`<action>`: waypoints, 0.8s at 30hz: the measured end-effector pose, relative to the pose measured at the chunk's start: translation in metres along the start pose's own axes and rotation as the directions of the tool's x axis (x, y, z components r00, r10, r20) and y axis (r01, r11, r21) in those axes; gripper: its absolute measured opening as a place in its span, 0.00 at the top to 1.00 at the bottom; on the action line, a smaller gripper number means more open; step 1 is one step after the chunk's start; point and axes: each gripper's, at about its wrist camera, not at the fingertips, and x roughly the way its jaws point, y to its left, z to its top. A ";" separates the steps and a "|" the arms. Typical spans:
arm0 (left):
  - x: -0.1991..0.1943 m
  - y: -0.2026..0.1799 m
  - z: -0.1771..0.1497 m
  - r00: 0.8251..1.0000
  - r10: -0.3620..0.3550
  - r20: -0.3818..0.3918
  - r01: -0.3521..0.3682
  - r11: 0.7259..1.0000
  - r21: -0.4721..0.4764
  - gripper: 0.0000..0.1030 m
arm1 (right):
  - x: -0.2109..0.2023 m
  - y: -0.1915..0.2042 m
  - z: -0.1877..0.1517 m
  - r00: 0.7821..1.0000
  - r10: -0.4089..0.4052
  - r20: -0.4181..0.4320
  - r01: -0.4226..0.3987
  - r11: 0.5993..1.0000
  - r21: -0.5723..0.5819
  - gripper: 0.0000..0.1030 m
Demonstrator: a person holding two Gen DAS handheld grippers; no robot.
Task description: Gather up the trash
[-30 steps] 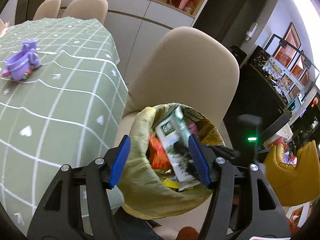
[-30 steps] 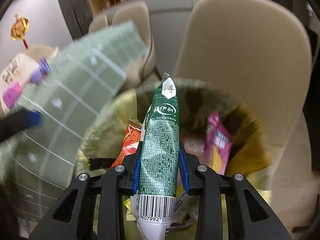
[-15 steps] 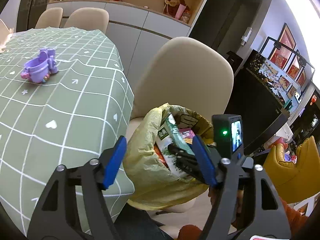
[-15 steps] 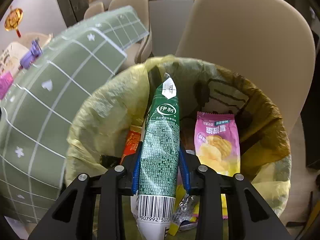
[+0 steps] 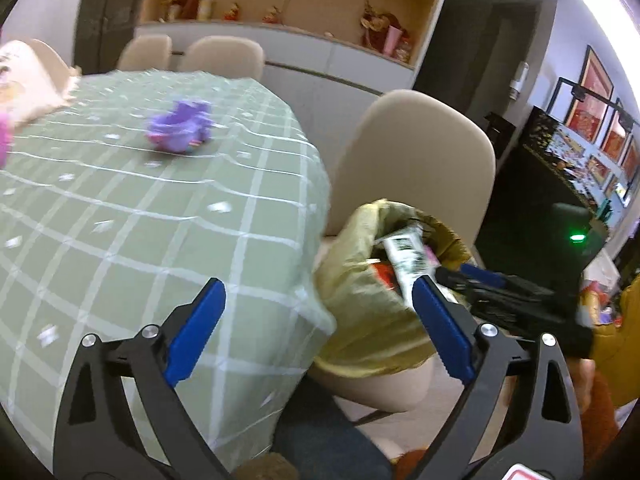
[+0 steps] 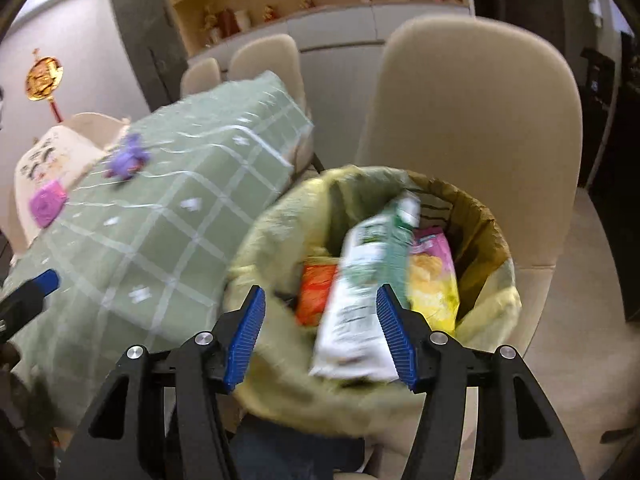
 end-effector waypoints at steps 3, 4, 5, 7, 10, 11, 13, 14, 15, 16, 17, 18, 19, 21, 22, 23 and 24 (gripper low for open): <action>-0.037 0.004 -0.018 0.994 0.077 0.077 -0.080 0.996 0.035 0.13 | -0.037 0.030 -0.013 0.997 0.010 0.074 -0.007 0.999 -0.052 0.47; -0.049 0.005 -0.024 0.990 0.101 0.097 -0.106 0.994 0.041 0.13 | -0.051 0.036 -0.019 0.996 0.010 0.087 -0.005 0.998 -0.062 0.47; -0.056 0.006 -0.028 0.987 0.118 0.108 -0.123 0.991 0.044 0.13 | -0.059 0.045 -0.025 0.995 0.015 0.098 -0.008 0.997 -0.071 0.47; -0.076 0.010 -0.040 0.976 0.175 0.128 -0.181 0.982 0.043 0.13 | -0.078 0.063 -0.040 0.991 0.048 0.122 -0.037 0.996 -0.085 0.47; -0.095 0.012 -0.054 0.959 0.250 0.131 -0.258 0.965 0.048 0.13 | -0.092 0.086 -0.059 0.988 0.095 0.119 -0.082 0.990 -0.112 0.47; -0.101 0.011 -0.060 0.948 0.289 0.131 -0.298 0.953 0.052 0.13 | -0.094 0.090 -0.064 0.989 0.096 0.113 -0.081 0.989 -0.125 0.47; -0.111 0.011 -0.071 0.926 0.353 0.135 -0.361 0.931 0.045 0.13 | -0.096 0.101 -0.073 0.989 0.081 0.125 -0.063 0.988 -0.144 0.47; -0.114 0.012 -0.075 0.920 0.368 0.136 -0.376 0.926 0.040 0.13 | -0.099 0.105 -0.077 0.988 0.069 0.140 -0.048 0.988 -0.145 0.47; -0.118 0.012 -0.080 0.911 0.387 0.140 -0.395 0.918 0.033 0.13 | -0.102 0.108 -0.082 0.986 0.060 0.156 -0.037 0.989 -0.144 0.47; -0.121 0.011 -0.085 0.902 0.407 0.144 -0.414 0.910 0.023 0.13 | -0.104 0.109 -0.085 0.984 0.057 0.168 -0.032 0.989 -0.143 0.47; -0.125 0.010 -0.089 0.895 0.420 0.149 -0.427 0.904 0.013 0.13 | -0.105 0.111 -0.088 0.983 0.055 0.177 -0.030 0.989 -0.142 0.47; -0.128 0.009 -0.092 0.891 0.427 0.154 -0.433 0.902 0.007 0.13 | -0.108 0.114 -0.092 0.980 0.053 0.190 -0.026 0.989 -0.143 0.47; -0.130 0.009 -0.095 0.890 0.428 0.158 -0.434 0.901 0.004 0.13 | -0.110 0.116 -0.094 0.979 0.053 0.197 -0.024 0.989 -0.145 0.47; -0.136 0.010 -0.097 0.886 0.433 0.167 -0.439 0.899 -0.003 0.13 | -0.111 0.121 -0.098 0.978 0.050 0.202 -0.017 0.987 -0.162 0.47; -0.139 0.012 -0.099 0.881 0.441 0.172 -0.445 0.895 -0.012 0.13 | -0.113 0.123 -0.100 0.978 0.050 0.202 -0.015 0.985 -0.173 0.47; -0.142 0.012 -0.099 0.879 0.444 0.175 -0.448 0.894 -0.018 0.13 | -0.114 0.125 -0.102 0.978 0.050 0.203 -0.012 0.983 -0.185 0.47; -0.144 0.011 -0.100 0.878 0.445 0.178 -0.449 0.894 -0.020 0.13 | -0.114 0.127 -0.102 0.978 0.047 0.205 -0.006 0.981 -0.196 0.47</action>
